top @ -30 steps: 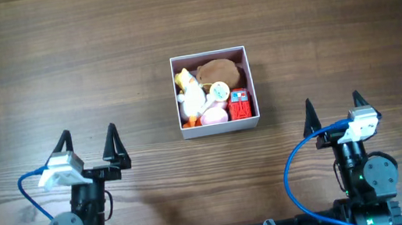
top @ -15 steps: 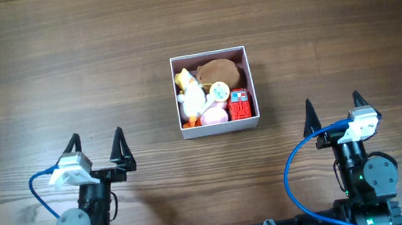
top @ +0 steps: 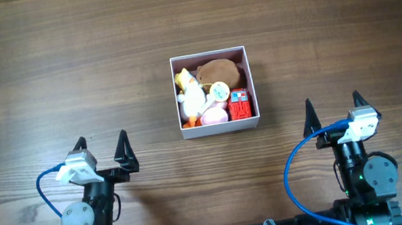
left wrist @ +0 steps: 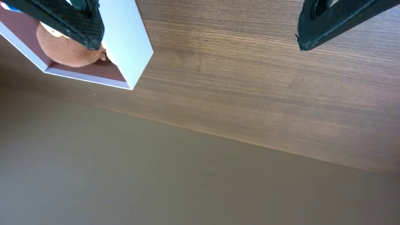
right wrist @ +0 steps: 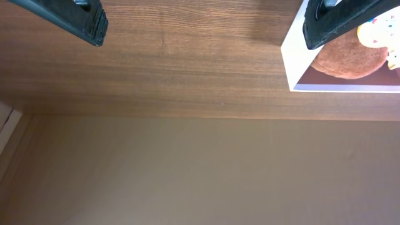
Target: Pack container
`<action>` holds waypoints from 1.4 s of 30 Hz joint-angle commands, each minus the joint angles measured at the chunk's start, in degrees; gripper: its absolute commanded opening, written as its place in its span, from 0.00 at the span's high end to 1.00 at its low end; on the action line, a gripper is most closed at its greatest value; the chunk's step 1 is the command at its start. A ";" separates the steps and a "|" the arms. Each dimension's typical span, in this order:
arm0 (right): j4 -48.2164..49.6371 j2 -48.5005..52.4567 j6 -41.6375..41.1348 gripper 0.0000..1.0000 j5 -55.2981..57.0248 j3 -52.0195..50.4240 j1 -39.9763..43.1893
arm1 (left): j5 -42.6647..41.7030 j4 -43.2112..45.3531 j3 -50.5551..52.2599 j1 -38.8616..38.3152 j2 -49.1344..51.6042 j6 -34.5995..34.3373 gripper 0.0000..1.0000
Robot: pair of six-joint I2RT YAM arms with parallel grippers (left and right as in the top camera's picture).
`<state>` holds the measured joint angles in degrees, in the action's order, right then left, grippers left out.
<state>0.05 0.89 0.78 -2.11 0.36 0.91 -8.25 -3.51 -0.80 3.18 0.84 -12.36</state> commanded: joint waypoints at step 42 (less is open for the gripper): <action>0.24 -0.68 0.55 0.01 0.70 -0.07 -0.35 | 4.90 -0.57 0.46 0.33 -0.68 0.11 0.00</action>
<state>0.05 0.89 0.78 -2.11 0.36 0.91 -4.14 -3.88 -0.80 3.18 0.84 -12.36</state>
